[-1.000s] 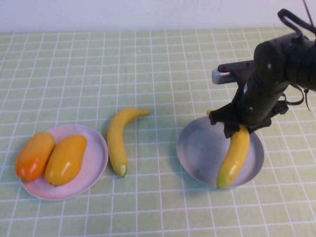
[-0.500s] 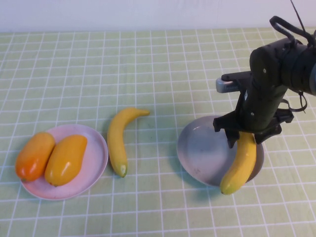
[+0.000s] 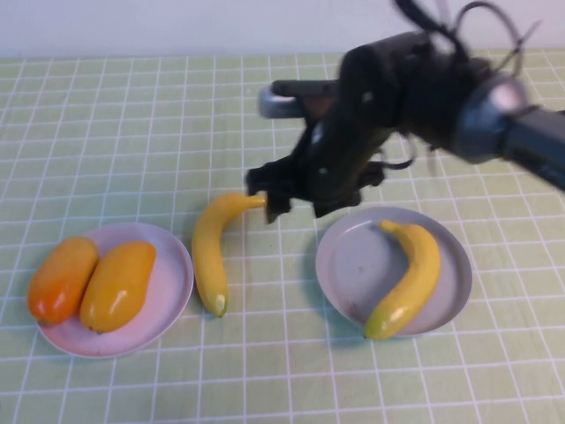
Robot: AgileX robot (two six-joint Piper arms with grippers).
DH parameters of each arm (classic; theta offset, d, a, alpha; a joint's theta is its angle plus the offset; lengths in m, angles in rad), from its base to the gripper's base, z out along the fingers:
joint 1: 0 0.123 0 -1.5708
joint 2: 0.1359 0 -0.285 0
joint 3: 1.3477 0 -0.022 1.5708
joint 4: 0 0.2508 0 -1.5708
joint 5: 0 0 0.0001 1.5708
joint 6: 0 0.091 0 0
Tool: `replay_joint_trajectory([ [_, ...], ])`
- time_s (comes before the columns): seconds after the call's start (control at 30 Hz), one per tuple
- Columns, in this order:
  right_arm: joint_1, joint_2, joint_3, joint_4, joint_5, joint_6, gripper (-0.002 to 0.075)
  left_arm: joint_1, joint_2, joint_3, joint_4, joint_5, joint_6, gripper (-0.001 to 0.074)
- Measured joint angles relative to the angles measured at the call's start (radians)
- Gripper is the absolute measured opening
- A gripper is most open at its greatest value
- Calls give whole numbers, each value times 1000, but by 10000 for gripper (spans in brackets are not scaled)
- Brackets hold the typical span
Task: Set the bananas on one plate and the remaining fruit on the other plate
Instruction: Put another type of fruit in the right plate
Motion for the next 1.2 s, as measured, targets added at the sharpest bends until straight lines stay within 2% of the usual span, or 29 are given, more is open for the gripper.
replay_joint_trajectory([
  [0.2, 65, 207, -233, 13, 0, 0, 464, 0, 0, 0, 0, 0, 0, 3],
  [0.47, 80, 403, -489, 45, 6, 0, 464, 0, 0, 0, 0, 0, 0, 3],
  [0.9, 88, 461, -535, 60, 19, 0, 462, 0, 0, 0, 0, 0, 0, 3],
  [1.0, 88, 461, -535, 60, 26, -16, 427, 0, 0, 0, 0, 0, 0, 3],
  [1.13, 89, 461, -535, 60, 31, -25, 305, 0, 0, 0, 0, 0, 0, 3],
  [1.2, 89, 461, -535, 58, 31, -51, 307, 0, 0, 0, 0, 0, 0, 3],
])
